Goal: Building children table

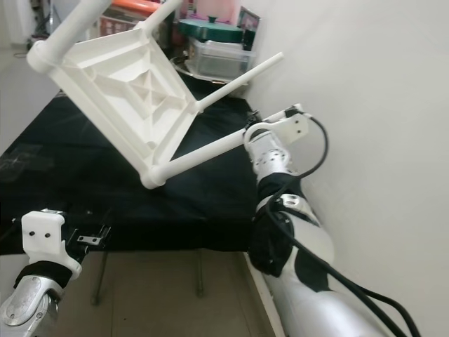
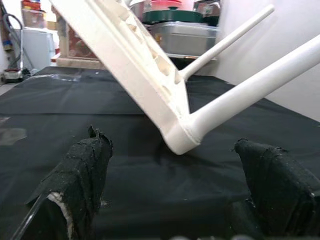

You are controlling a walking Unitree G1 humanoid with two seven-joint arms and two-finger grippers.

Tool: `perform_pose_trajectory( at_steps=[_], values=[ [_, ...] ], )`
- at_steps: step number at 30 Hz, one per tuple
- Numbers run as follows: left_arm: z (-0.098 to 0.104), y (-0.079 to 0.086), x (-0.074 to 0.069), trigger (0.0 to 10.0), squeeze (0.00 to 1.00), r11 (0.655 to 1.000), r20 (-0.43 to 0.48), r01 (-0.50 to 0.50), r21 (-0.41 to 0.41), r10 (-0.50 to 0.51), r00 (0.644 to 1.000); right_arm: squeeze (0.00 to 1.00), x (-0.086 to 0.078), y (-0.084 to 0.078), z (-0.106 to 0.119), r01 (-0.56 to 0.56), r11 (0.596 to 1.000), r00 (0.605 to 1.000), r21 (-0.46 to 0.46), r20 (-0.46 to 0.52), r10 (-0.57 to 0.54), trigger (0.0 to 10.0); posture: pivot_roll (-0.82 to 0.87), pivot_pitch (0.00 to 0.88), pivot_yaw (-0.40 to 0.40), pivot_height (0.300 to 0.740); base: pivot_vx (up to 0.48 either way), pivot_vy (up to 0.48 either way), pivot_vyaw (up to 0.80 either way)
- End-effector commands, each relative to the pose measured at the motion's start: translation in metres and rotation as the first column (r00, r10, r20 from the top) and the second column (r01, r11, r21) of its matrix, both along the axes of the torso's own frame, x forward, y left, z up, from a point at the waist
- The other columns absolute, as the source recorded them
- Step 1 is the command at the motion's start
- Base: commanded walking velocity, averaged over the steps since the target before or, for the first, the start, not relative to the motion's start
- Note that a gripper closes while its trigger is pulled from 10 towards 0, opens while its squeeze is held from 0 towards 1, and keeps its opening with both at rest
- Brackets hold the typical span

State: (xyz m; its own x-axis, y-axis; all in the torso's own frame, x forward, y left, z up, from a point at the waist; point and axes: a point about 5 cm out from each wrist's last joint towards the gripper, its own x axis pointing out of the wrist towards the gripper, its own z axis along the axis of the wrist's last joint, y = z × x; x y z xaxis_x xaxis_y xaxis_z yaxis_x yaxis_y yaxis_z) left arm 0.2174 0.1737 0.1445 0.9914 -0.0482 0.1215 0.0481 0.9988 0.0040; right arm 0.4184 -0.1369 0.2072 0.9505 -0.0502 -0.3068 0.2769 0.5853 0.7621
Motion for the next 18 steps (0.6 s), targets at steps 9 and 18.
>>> perform_pose_trajectory(
  at_steps=[9,18],
  values=[
    [0.001,-0.003,-0.001,10.0,0.00,1.000,-0.004,0.009,-0.010,-0.010,1.000,1.00,-0.038,0.024,-0.100,-0.132,0.985,0.880,-0.111,-0.471,0.065,10.0,0.17,0.000,-0.186,0.740,0.000,0.000,0.00],
    [0.001,-0.004,-0.001,10.0,0.00,1.000,-0.008,0.014,-0.009,-0.014,1.000,1.00,-0.039,0.020,-0.102,-0.148,0.979,0.870,-0.143,-0.489,0.060,10.0,0.17,0.000,-0.186,0.740,0.000,0.000,0.00]
  ],
)
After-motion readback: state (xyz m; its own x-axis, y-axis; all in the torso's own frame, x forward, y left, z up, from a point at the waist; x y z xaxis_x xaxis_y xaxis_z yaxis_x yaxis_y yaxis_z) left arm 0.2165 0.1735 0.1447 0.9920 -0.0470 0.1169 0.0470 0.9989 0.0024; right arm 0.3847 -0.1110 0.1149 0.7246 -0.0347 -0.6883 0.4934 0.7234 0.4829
